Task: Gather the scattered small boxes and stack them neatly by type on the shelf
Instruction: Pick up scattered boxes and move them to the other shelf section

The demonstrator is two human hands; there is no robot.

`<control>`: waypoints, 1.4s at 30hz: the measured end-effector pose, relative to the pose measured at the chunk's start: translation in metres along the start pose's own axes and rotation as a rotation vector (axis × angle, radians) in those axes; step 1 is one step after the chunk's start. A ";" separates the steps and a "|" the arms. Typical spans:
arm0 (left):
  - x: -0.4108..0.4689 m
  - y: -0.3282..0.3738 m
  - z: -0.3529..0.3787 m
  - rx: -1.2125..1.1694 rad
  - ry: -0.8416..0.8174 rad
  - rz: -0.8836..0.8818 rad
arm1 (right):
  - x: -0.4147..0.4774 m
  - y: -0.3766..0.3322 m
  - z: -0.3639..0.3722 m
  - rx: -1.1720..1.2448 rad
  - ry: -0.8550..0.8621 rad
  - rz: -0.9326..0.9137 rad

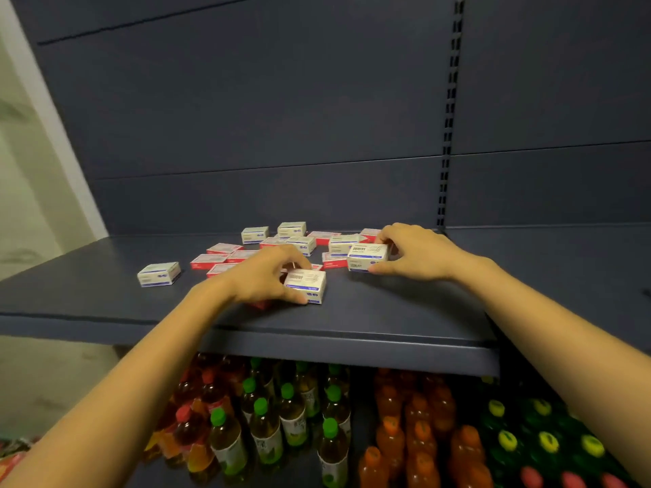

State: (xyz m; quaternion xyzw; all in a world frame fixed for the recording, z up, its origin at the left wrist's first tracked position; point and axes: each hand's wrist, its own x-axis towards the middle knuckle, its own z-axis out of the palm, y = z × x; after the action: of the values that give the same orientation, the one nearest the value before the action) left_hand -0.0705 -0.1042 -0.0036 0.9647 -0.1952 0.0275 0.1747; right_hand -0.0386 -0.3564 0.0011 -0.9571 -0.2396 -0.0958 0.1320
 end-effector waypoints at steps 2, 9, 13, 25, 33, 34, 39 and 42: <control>0.003 0.005 -0.002 -0.030 0.090 0.081 | -0.018 0.003 0.000 0.040 0.032 0.039; 0.027 0.074 0.016 -0.142 0.317 0.283 | -0.091 0.021 -0.023 0.059 0.158 0.221; 0.039 0.125 0.034 -0.211 0.325 0.386 | -0.135 0.041 -0.045 0.053 0.209 0.328; 0.091 0.275 0.095 -0.266 0.225 0.538 | -0.245 0.154 -0.105 -0.007 0.280 0.533; 0.119 0.346 0.133 -0.257 0.221 0.459 | -0.274 0.242 -0.127 0.066 0.248 0.471; 0.121 0.350 0.136 -0.260 0.220 0.442 | -0.274 0.250 -0.127 0.065 0.239 0.459; 0.133 0.368 0.151 -0.249 0.189 0.335 | -0.275 0.280 -0.130 0.070 0.186 0.367; 0.137 0.371 0.157 -0.240 0.138 0.295 | -0.271 0.289 -0.130 0.102 0.180 0.312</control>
State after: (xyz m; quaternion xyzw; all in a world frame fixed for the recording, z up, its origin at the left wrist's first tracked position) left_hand -0.0900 -0.5291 -0.0126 0.8938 -0.3239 0.0952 0.2953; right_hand -0.1492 -0.7589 -0.0023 -0.9623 -0.0801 -0.1470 0.2143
